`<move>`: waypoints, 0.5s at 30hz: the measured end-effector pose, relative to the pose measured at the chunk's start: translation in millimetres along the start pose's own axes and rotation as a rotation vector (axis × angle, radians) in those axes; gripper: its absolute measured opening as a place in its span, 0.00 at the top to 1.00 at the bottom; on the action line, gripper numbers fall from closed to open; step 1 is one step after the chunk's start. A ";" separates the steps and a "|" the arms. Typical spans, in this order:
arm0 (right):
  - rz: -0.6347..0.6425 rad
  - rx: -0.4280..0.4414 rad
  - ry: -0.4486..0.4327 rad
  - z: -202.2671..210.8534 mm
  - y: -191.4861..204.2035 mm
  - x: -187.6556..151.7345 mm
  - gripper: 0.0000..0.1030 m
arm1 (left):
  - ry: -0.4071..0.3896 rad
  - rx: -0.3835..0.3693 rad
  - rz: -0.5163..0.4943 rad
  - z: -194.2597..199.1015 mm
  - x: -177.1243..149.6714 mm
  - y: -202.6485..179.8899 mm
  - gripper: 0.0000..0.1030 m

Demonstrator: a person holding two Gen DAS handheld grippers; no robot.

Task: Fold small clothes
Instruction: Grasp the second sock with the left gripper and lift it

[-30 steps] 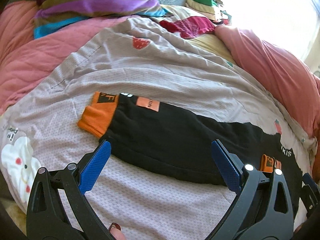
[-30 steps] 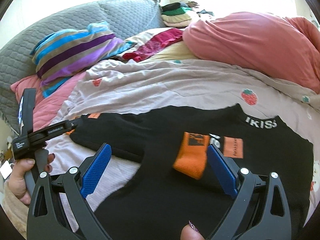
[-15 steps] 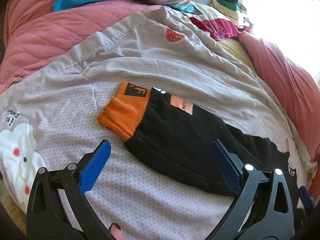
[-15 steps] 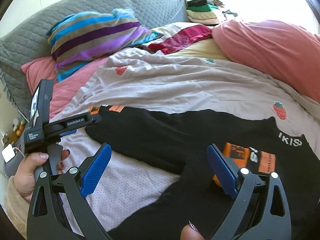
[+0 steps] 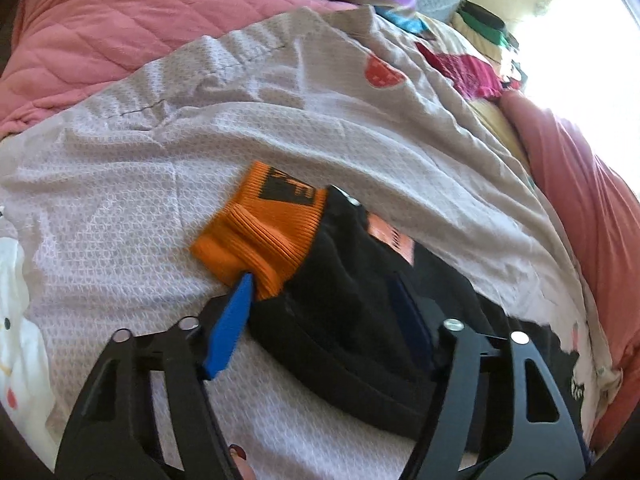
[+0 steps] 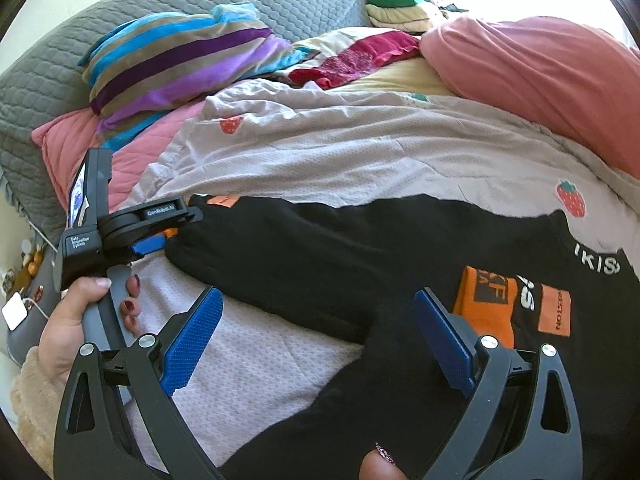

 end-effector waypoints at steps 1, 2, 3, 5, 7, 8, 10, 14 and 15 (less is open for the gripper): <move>-0.010 -0.001 0.000 -0.1 -3.4 -0.7 0.07 | -0.008 0.008 0.011 -1.0 2.1 2.4 0.53; -0.019 -0.004 -0.001 0.1 -6.6 -1.6 0.07 | -0.014 0.013 0.019 -1.4 3.7 4.4 0.57; -0.025 -0.005 -0.001 0.0 -8.7 -1.4 0.07 | -0.022 0.027 0.024 -1.1 5.0 6.9 0.67; -0.039 -0.007 -0.004 0.4 -13.3 -1.9 0.07 | -0.036 0.022 0.037 0.8 7.0 9.2 0.76; -0.056 -0.006 -0.007 2.4 -18.6 -2.8 0.07 | -0.060 0.002 0.051 6.4 9.5 9.6 0.99; -0.069 -0.005 -0.010 4.1 -21.3 -3.6 0.07 | -0.079 -0.010 0.051 11.6 11.7 9.1 0.99; -0.085 -0.001 -0.015 6.3 -24.2 -3.8 0.07 | -0.101 -0.072 0.057 19.0 15.2 3.1 1.00; -0.111 0.000 -0.028 12.8 -30.9 -4.4 0.07 | -0.134 -0.154 0.003 35.9 17.5 -18.0 1.00; -0.118 -0.001 -0.031 15.1 -33.5 -4.8 0.07 | -0.137 -0.144 -0.008 36.9 17.9 -20.3 1.00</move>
Point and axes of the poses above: each gripper's, at about its wrist camera, not at the fingertips, and z roughly against the way its jaws point, y to its left, x to its top, the point moved 9 cm from there along -z, roughly the way its jaws point, and after that the axes turned 9 degrees about -z, right-handed, at the moved point
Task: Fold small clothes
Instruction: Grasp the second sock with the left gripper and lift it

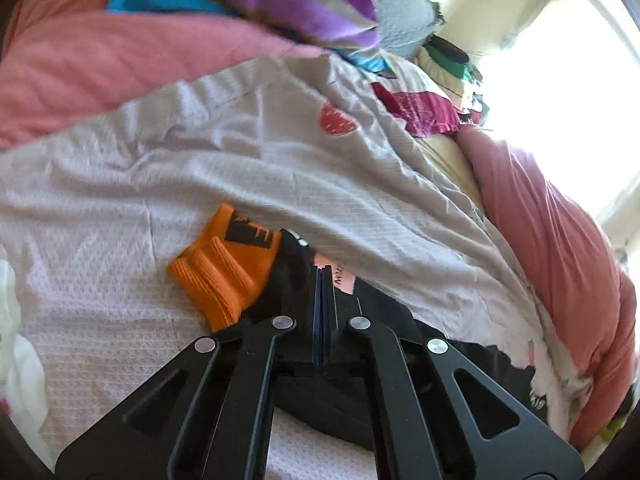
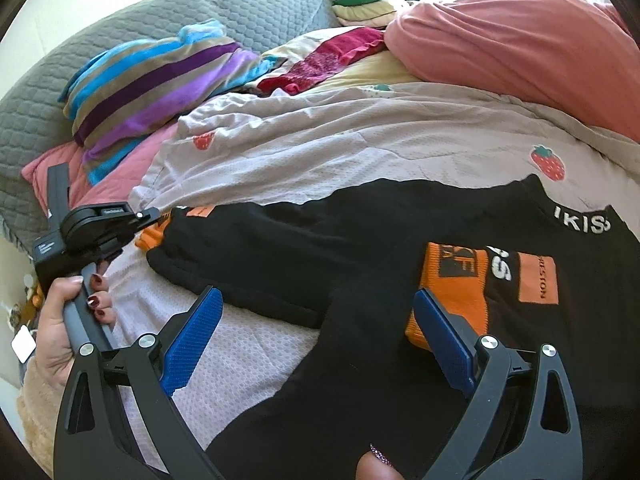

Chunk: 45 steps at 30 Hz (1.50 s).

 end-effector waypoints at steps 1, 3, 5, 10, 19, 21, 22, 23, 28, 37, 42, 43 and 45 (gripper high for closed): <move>-0.006 -0.001 -0.003 1.4 -1.7 0.1 0.07 | 0.001 0.014 -0.003 0.6 -0.7 0.6 1.00; -0.018 -0.002 -0.008 4.4 -5.8 -0.1 0.07 | 0.025 0.055 0.006 2.9 -6.8 10.6 1.00; -0.029 -0.006 -0.009 5.7 -9.5 -0.6 0.07 | 0.057 0.037 0.050 7.3 -15.0 20.9 0.86; -0.056 0.010 -0.007 10.4 -12.3 -5.9 0.07 | 0.149 -0.085 0.174 15.0 -34.1 35.8 0.51; -0.027 0.055 0.025 2.2 7.4 -13.9 0.07 | 0.196 -0.096 0.213 -18.8 -42.7 27.9 0.49; -0.020 0.063 0.028 -0.7 12.6 -13.2 0.07 | 0.175 -0.081 0.215 -26.3 -36.9 27.3 0.49; -0.019 0.067 0.028 -1.6 14.7 -12.4 0.07 | 0.169 -0.074 0.221 -29.3 -35.7 28.3 0.52; -0.020 0.071 0.026 -2.3 16.4 -11.4 0.07 | 0.163 -0.052 0.219 -32.8 -34.6 30.6 0.59; -0.042 0.073 0.017 -3.7 12.6 -7.5 0.07 | 0.139 -0.025 0.232 -36.7 -29.3 36.2 0.90; -0.076 0.008 -0.025 7.6 -12.7 -4.5 0.07 | -0.061 -0.126 -0.015 26.2 3.3 -28.5 0.92; -0.096 -0.032 -0.056 20.7 -31.3 -2.9 0.07 | -0.133 -0.214 -0.163 56.1 6.0 -78.7 0.92; -0.098 -0.041 -0.064 24.2 -34.7 -2.8 0.07 | -0.143 -0.229 -0.185 60.7 5.3 -86.5 0.92; -0.102 -0.060 -0.080 30.9 -42.1 -1.5 0.07 | -0.155 -0.253 -0.221 65.9 1.6 -99.8 0.92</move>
Point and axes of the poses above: each gripper's, at about its wrist camera, not at the fingertips, and z roughly against the way its jaws point, y to its left, x to its top, the point moved 9 cm from there along -z, roughly the way its jaws point, and after that the axes turned 9 degrees about -z, right-handed, at the moved point
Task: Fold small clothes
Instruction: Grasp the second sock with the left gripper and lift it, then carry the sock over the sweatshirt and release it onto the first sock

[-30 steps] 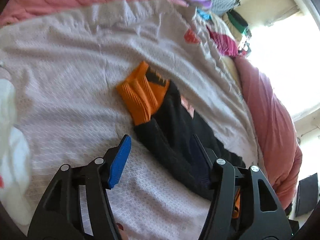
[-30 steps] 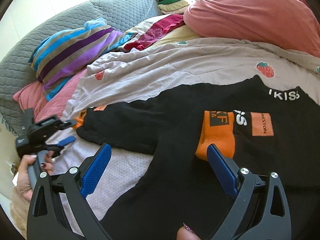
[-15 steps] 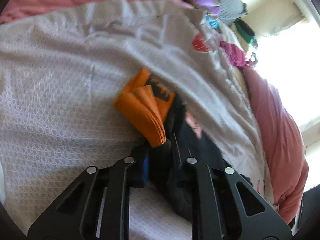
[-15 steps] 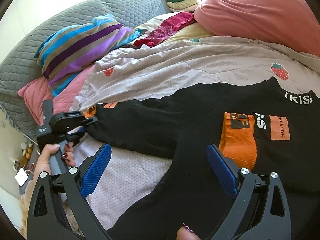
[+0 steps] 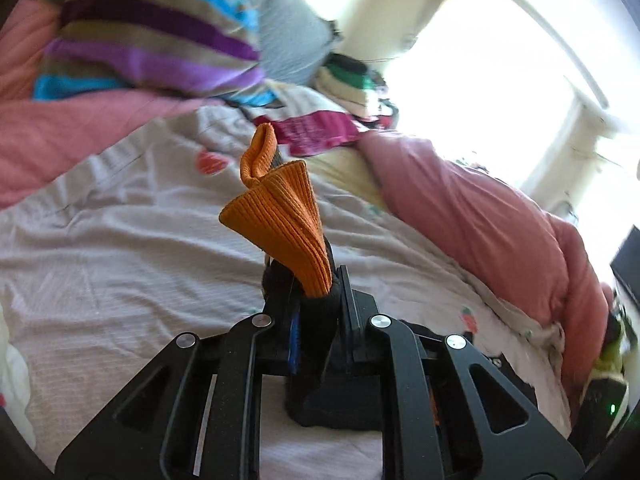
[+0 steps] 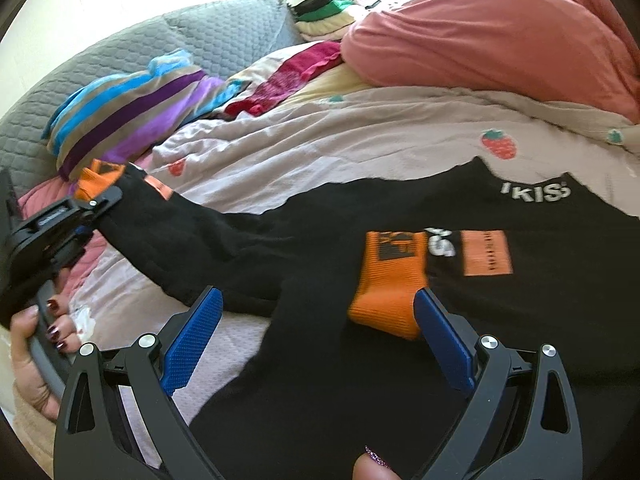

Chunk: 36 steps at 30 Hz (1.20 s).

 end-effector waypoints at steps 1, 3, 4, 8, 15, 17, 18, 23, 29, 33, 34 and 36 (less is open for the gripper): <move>-0.002 -0.007 -0.004 1.6 -2.8 0.7 0.07 | -0.002 -0.013 -0.014 -1.2 0.5 -6.1 0.92; -0.010 -0.022 -0.017 6.9 -10.9 2.3 0.07 | 0.001 -0.044 -0.042 -3.4 -0.4 -20.1 0.92; -0.015 -0.028 -0.022 9.1 -15.0 3.1 0.07 | 0.001 -0.052 -0.054 -3.9 -1.7 -25.5 0.92; -0.041 -0.048 -0.034 17.0 -31.2 5.5 0.07 | 0.005 -0.085 -0.126 -7.5 -9.3 -48.1 0.92; -0.097 -0.116 -0.067 40.2 -74.4 10.7 0.07 | 0.040 -0.163 -0.218 -15.1 -30.0 -91.4 0.92; -0.107 -0.137 -0.081 47.4 -85.6 12.5 0.07 | 0.062 -0.186 -0.233 -20.5 -37.6 -102.1 0.92; -0.113 -0.150 -0.088 51.1 -92.1 13.3 0.07 | 0.072 -0.193 -0.240 -22.4 -41.5 -106.8 0.92; -0.161 -0.176 -0.104 63.7 -117.6 16.9 0.07 | 0.121 -0.221 -0.299 -32.5 -62.2 -129.7 0.92; -0.179 -0.208 -0.153 81.9 -136.5 28.5 0.07 | 0.184 -0.248 -0.351 -44.9 -85.3 -148.6 0.92; -0.207 -0.217 -0.163 84.4 -149.5 31.9 0.07 | 0.219 -0.268 -0.393 -50.7 -100.3 -159.7 0.92; -0.212 -0.220 -0.163 84.2 -152.1 32.4 0.07 | 0.225 -0.271 -0.404 -51.5 -103.4 -162.3 0.92; -0.220 -0.222 -0.161 82.6 -155.7 33.4 0.07 | 0.248 -0.280 -0.425 -54.8 -111.5 -167.5 0.91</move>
Point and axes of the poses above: each gripper's, at about its wrist camera, not at the fingertips, and z roughly against the way its jaws point, y to its left, x to its top, the point moved 9 cm from there along -z, roughly the way its jaws point, and after that the axes turned 9 degrees about -z, right-handed, at the moved point
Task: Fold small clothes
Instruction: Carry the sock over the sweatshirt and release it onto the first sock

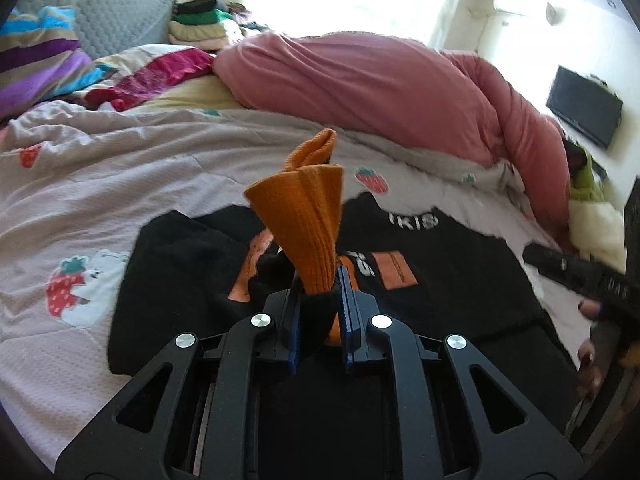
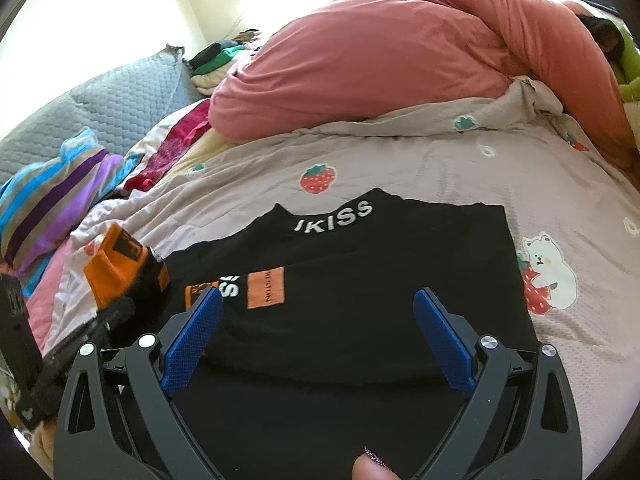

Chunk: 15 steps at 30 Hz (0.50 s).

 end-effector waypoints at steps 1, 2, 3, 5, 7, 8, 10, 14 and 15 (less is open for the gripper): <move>-0.003 0.001 0.001 -0.7 -0.2 0.3 0.07 | 0.011 -0.005 -0.003 -2.8 -2.1 -1.7 0.90; -0.005 0.004 0.003 -1.4 -0.2 0.3 0.07 | 0.029 -0.022 -0.004 -7.2 -5.5 -4.8 0.90; -0.007 0.010 0.008 -3.3 0.8 -0.4 0.07 | 0.043 -0.033 -0.005 -10.7 -8.5 -7.6 0.90; -0.011 0.017 0.015 -4.9 1.5 -1.6 0.07 | 0.073 -0.034 -0.022 -16.7 -14.4 -12.0 0.89; -0.015 0.028 0.032 -9.8 4.6 -5.3 0.07 | 0.081 -0.042 -0.023 -17.1 -16.5 -14.1 0.86; -0.018 0.036 0.041 -11.9 6.3 -7.1 0.07 | 0.083 -0.057 -0.019 -15.9 -17.0 -15.3 0.85; -0.026 0.061 0.068 -17.3 11.3 -11.6 0.07 | 0.081 -0.081 -0.008 -13.5 -16.9 -16.9 0.80; -0.039 0.101 0.106 -26.2 23.3 -17.8 0.07 | 0.085 -0.101 0.004 -9.6 -19.4 -17.7 0.78; -0.040 0.109 0.112 -28.1 26.8 -18.6 0.07 | 0.084 -0.106 0.003 -8.4 -19.1 -18.0 0.74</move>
Point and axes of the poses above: each gripper's, at about its wrist camera, not at the fingertips, and z roughly against the way its jaws point, y to its left, x to its top, the point moved 9 cm from there along -z, roughly the way its jaws point, and after that the axes turned 9 degrees about -z, right-handed, at the moved point
